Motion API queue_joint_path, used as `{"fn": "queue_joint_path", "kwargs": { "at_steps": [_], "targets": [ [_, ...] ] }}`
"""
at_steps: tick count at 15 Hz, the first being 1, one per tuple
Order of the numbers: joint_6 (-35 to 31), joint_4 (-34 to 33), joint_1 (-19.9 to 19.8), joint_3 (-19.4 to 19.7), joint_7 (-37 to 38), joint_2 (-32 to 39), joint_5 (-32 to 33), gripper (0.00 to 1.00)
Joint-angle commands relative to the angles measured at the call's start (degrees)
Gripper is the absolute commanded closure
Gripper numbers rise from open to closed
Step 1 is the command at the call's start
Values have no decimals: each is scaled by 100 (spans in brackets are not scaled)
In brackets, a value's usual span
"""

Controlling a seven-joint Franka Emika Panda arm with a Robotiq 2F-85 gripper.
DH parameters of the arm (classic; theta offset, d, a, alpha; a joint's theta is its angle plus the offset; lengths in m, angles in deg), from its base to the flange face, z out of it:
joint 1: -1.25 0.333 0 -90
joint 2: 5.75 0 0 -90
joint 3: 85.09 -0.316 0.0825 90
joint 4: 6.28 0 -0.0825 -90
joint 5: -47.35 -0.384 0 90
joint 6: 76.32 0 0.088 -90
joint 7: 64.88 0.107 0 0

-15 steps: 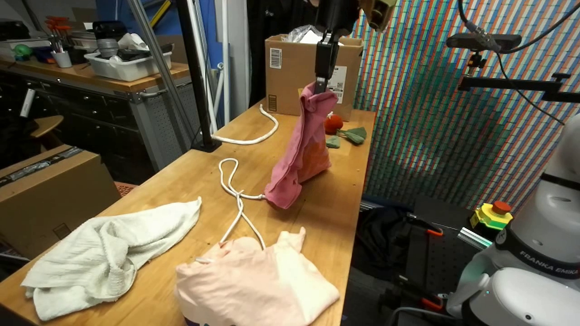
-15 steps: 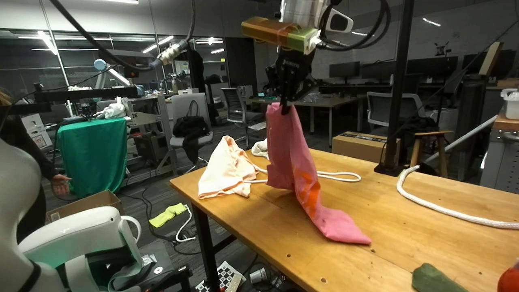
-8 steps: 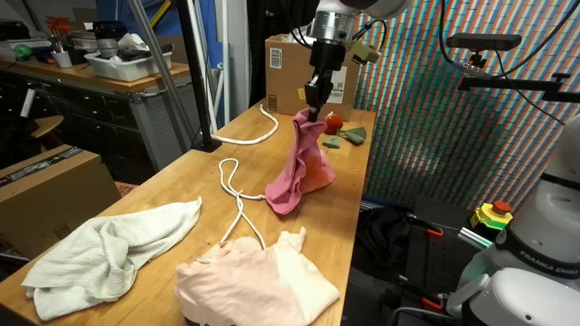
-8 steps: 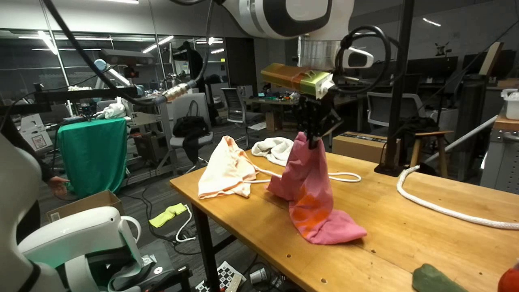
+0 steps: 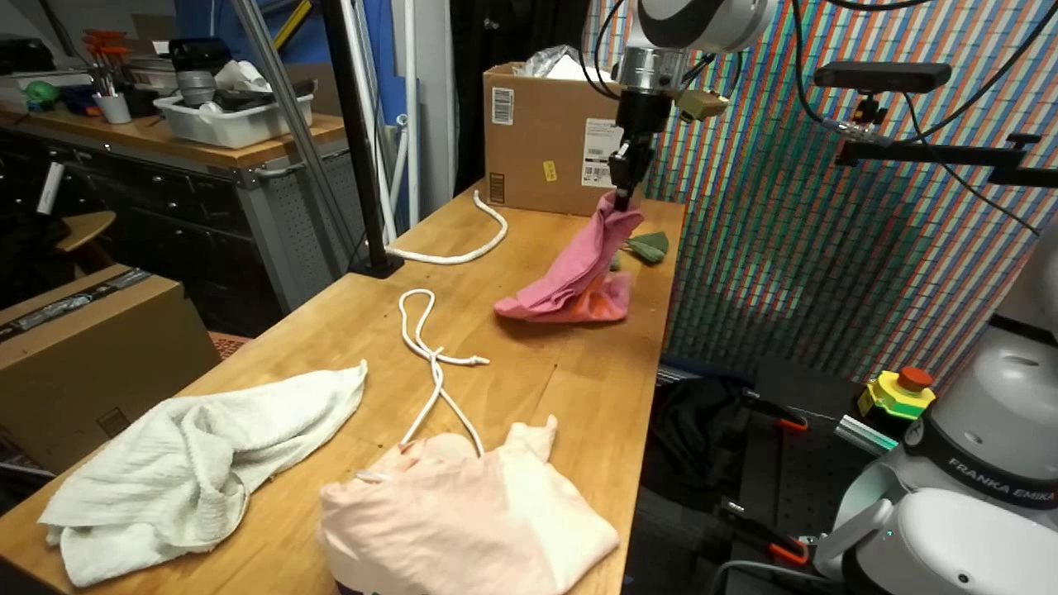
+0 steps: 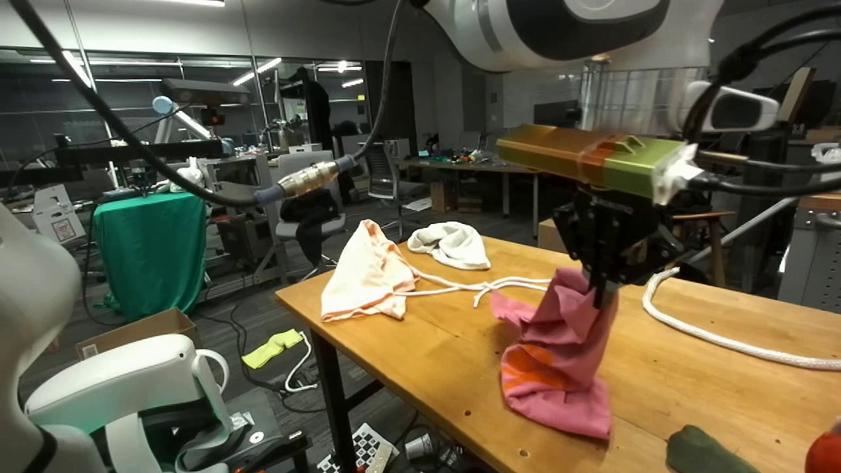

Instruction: Spread and clothes on the table

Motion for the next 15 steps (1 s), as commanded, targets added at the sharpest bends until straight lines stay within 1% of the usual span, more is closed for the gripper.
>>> {"fn": "queue_joint_path", "kwargs": {
  "at_steps": [1, 3, 7, 11, 15],
  "targets": [
    [277, -306, -158, 155, -583, 331, 333, 97],
    [344, -329, -192, 161, -810, 424, 498, 97],
    [287, -172, -74, -30, -1053, 446, 779, 97],
    [234, 21, 148, -339, -1287, 362, 559, 97],
    [327, -55, 367, -611, -1340, 457, 156, 97]
  ]
}}
